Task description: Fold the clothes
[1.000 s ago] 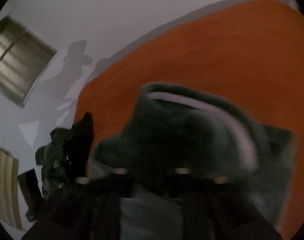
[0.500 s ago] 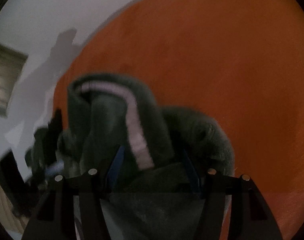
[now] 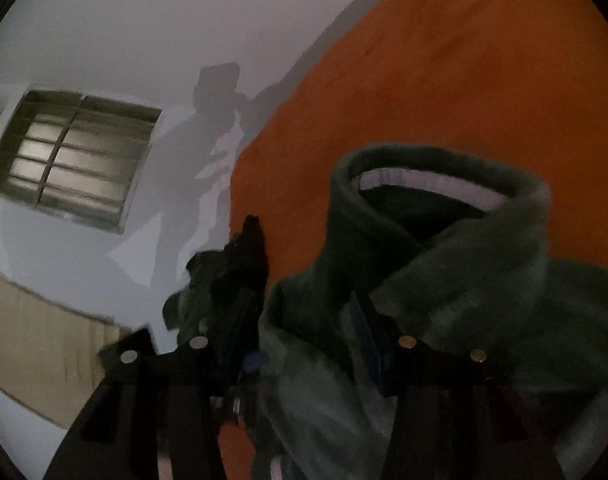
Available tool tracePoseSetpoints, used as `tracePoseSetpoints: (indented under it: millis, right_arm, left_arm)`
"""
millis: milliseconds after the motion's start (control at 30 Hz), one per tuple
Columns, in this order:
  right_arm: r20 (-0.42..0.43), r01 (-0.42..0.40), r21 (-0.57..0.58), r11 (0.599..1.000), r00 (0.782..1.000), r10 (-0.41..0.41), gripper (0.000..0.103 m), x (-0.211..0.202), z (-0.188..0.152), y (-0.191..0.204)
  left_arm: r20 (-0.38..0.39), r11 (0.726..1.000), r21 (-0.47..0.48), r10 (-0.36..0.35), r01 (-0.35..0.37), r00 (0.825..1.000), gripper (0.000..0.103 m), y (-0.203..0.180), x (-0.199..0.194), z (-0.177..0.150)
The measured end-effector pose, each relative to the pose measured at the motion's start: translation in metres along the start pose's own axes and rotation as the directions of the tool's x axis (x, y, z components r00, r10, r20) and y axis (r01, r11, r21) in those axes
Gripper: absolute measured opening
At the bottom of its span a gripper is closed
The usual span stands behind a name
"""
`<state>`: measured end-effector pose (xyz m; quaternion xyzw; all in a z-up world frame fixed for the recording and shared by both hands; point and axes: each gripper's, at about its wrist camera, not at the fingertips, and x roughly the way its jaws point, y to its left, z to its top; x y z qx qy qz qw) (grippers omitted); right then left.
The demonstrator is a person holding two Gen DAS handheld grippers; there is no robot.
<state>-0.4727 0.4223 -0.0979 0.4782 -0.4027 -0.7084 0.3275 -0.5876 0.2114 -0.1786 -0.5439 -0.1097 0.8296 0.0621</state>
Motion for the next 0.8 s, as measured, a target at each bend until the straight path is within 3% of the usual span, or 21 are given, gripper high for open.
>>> tracePoseSetpoints:
  millis: [133,200,300,333,367,433,500,600,700,800]
  right_arm:
    - [0.012,-0.073,0.005,0.997,0.997,0.073,0.051,0.012,0.0,0.006]
    - [0.068,-0.122,-0.043,0.992,0.99,0.125,0.051,-0.014,-0.005,0.02]
    - [0.219,0.036,-0.173,0.984,0.976,0.003,0.059,-0.077,-0.029,0.038]
    - [0.227,0.181,-0.175,0.968,0.964,-0.139,0.059,-0.084,-0.037,0.033]
    - [0.228,0.309,-0.171,0.936,0.936,-0.268,0.059,-0.088,-0.044,0.027]
    - [0.144,0.46,-0.113,0.881,0.885,-0.443,0.059,-0.076,-0.051,-0.007]
    - [0.064,0.481,-0.076,0.874,0.877,-0.477,0.055,-0.055,-0.052,-0.033]
    - [0.025,0.449,-0.099,0.888,0.893,-0.449,0.05,-0.02,-0.052,-0.038]
    - [0.062,0.393,-0.216,0.894,0.919,-0.389,0.05,0.028,-0.034,0.006]
    - [0.003,0.364,-0.34,0.867,0.922,-0.386,0.052,0.088,-0.017,0.03]
  left_arm:
    - [-0.049,1.0,0.025,0.001,0.0,0.999,0.06,0.0,0.008,-0.01]
    - [-0.063,0.999,0.035,0.002,0.0,0.998,0.06,0.001,0.011,-0.014]
    - [-0.075,0.999,0.051,0.012,-0.009,0.997,0.06,0.003,0.012,-0.018]
    - [-0.076,0.999,0.053,0.018,-0.014,0.997,0.06,0.003,0.012,-0.017]
    - [-0.078,0.998,0.053,0.021,-0.017,0.997,0.06,0.003,0.013,-0.016]
    - [-0.081,0.999,0.048,0.016,-0.012,0.997,0.06,0.001,0.014,-0.015]
    - [-0.076,0.999,0.047,0.0,0.003,0.997,0.06,-0.005,0.018,-0.013]
    - [-0.078,0.998,0.065,-0.007,0.012,0.997,0.06,-0.008,0.015,-0.015]
    - [-0.073,0.996,0.084,0.001,0.005,0.997,0.06,-0.004,0.015,-0.016]
    - [-0.06,0.997,0.072,0.007,-0.003,0.998,0.06,0.003,0.016,-0.018]
